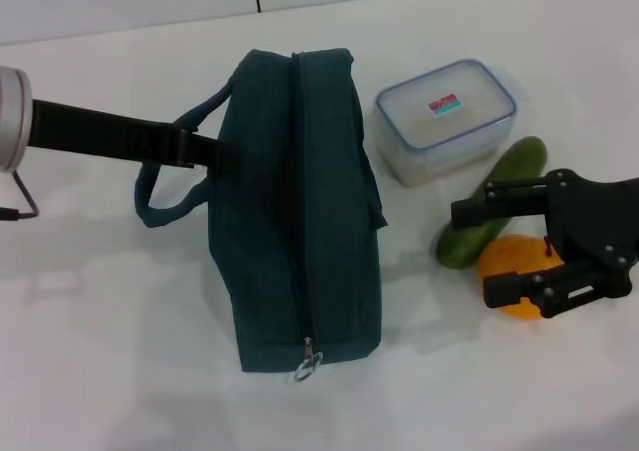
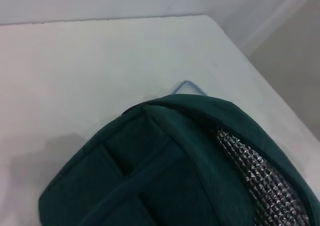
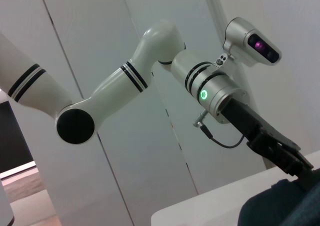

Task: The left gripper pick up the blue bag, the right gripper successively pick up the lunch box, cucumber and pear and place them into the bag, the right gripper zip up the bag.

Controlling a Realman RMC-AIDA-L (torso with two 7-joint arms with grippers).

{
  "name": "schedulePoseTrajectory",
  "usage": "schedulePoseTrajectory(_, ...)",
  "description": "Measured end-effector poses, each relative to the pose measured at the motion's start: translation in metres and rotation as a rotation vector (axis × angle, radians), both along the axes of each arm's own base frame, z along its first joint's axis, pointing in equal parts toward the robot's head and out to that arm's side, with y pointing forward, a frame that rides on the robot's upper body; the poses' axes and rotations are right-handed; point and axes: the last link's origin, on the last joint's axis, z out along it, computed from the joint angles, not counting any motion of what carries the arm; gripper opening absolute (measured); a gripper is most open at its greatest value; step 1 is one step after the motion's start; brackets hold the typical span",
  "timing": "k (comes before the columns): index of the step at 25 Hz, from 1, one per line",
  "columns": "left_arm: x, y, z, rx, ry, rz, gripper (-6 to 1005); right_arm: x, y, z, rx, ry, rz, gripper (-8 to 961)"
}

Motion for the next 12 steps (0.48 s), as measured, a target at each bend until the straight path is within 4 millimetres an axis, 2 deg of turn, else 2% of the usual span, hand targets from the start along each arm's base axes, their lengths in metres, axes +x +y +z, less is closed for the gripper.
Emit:
schedulePoseTrajectory(2, -0.0011, 0.0004, 0.0008, -0.003, -0.010, 0.005, 123, 0.0000, 0.0000, -0.0001, 0.000, 0.000, 0.000, 829)
schedulePoseTrajectory(8, -0.0029, 0.0007, 0.0007, -0.008, -0.024, 0.015, 83, 0.0003, 0.0002, 0.0001, 0.003, 0.001, -0.002, 828)
schedulePoseTrajectory(12, -0.0002, 0.0008, 0.0046, -0.022, -0.104, 0.019, 81, 0.0008, -0.0003, -0.0011, -0.001, 0.006, -0.008, 828)
